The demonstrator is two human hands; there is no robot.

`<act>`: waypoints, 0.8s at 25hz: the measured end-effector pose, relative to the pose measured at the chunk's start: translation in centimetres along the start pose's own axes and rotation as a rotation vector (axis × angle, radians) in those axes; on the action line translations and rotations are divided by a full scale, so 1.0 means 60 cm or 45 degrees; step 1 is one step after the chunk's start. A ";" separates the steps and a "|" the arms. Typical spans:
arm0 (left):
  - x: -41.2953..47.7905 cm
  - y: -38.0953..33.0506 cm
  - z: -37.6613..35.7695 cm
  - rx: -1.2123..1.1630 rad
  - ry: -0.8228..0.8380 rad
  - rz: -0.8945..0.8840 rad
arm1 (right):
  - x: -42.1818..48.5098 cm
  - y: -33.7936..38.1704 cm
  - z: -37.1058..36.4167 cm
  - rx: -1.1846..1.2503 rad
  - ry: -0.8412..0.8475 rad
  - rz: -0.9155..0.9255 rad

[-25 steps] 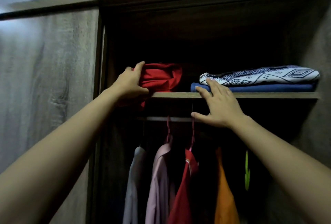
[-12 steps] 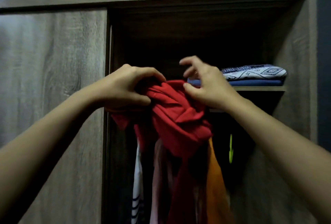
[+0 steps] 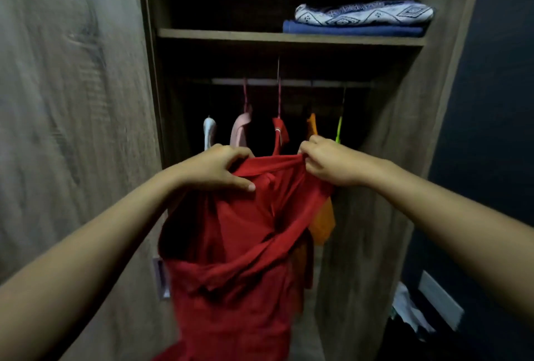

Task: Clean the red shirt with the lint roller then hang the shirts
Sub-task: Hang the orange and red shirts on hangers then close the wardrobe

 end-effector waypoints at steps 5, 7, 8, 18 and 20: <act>-0.019 0.000 -0.014 -0.034 0.070 -0.007 | -0.058 0.031 -0.028 0.094 0.160 0.113; -0.028 0.003 -0.010 -0.043 0.044 -0.027 | -0.077 0.058 -0.019 0.129 0.183 0.201; -0.031 0.001 -0.005 -0.024 -0.029 -0.028 | -0.081 0.069 -0.014 0.038 0.174 0.242; -0.075 -0.002 -0.143 0.109 -0.483 -0.004 | -0.112 0.063 0.094 -0.076 -0.501 -0.036; -0.063 0.020 -0.188 0.262 -0.312 -0.062 | -0.121 0.032 0.098 -0.137 -0.448 -0.151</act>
Point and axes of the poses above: each hand's wrist, its own x-axis towards the middle knuckle, its own z-axis out of the back of the hand, y = z × x, the point moved 6 cm from there along x, towards the middle knuckle, and after that the axes turned 8 degrees about x, right-handed, at the moved point
